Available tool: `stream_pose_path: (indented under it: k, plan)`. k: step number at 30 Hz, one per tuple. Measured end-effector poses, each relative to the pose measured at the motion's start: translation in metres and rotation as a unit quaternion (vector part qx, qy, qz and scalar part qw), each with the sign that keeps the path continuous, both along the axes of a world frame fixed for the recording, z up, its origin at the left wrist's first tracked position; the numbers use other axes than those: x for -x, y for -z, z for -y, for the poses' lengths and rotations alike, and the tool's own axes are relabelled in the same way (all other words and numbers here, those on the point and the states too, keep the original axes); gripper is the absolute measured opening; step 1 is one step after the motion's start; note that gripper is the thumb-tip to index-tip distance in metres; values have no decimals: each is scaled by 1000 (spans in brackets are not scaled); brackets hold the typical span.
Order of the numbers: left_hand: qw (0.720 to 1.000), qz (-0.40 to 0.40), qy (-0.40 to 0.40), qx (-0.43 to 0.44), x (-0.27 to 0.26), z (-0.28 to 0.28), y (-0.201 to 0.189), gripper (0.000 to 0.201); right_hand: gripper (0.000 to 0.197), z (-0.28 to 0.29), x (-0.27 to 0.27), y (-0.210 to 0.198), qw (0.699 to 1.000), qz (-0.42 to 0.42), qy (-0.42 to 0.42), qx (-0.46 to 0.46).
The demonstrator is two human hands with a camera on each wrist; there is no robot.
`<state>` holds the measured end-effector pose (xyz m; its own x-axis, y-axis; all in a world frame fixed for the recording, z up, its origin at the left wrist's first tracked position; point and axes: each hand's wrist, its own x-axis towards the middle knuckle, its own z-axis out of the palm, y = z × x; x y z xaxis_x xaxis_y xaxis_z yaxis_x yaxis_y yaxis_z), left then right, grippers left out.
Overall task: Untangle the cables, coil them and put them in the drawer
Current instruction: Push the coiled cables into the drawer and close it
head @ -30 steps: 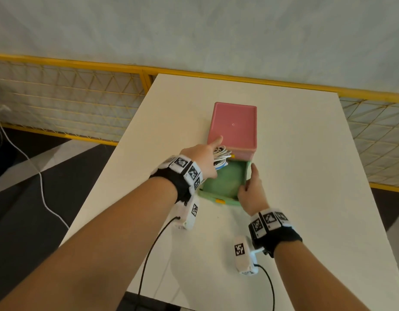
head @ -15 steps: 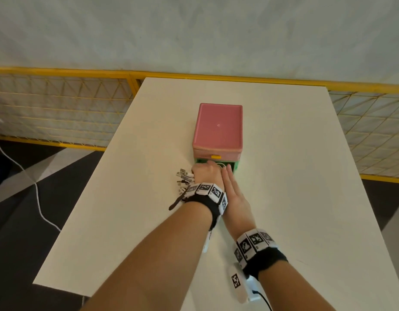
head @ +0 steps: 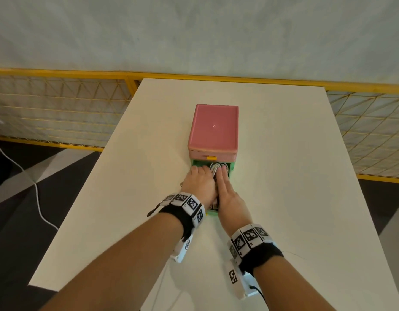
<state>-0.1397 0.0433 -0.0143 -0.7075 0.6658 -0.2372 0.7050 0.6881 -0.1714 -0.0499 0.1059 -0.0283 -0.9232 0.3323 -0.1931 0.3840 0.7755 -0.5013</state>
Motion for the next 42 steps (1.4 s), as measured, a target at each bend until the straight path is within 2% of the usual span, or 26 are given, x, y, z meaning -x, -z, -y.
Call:
stream_pose_path:
  k: [4,5,8,9,12,14,18,21,23,26,28,32,37,42]
  plan:
    - [1000,4,-22,0,2,-4,0,35,81,-3,6,-3,999,38,-14,12]
    - [1000,9,-11,-9,3,-2,1,41,80,-4,8,-4,999,48,-15,13]
    - [999,0,14,-41,8,12,2,78,78,-5,11,-2,998,56,-23,4]
    - [999,-9,15,-47,7,14,4,83,78,-5,10,-1,998,53,-24,6]
    - [998,-37,1,-57,3,7,15,71,81,-6,6,1,999,23,-18,21]
    - [999,-42,-1,-35,2,-3,15,71,87,-6,4,3,1000,-8,-16,19]
    - [999,-34,-9,-6,3,-8,14,39,90,-6,5,5,999,-13,-28,25]
    - [999,-31,-29,-15,2,-9,10,38,89,-8,5,5,999,-5,-26,35]
    - [999,-27,-17,-27,6,0,3,49,86,-9,5,3,999,4,-30,32]
    - [997,54,38,-49,15,25,-8,96,84,-8,6,0,999,39,-27,22]
    - [995,67,52,-57,12,38,-7,107,81,-6,8,-2,998,58,-26,9]
    - [998,15,55,-31,5,35,5,105,73,-6,10,-2,997,69,-38,-9]
    - [999,26,33,-11,6,26,5,100,79,-6,6,-7,997,54,-55,-15]
    - [997,65,12,-40,7,21,0,102,85,-9,7,-8,996,56,-70,-16]
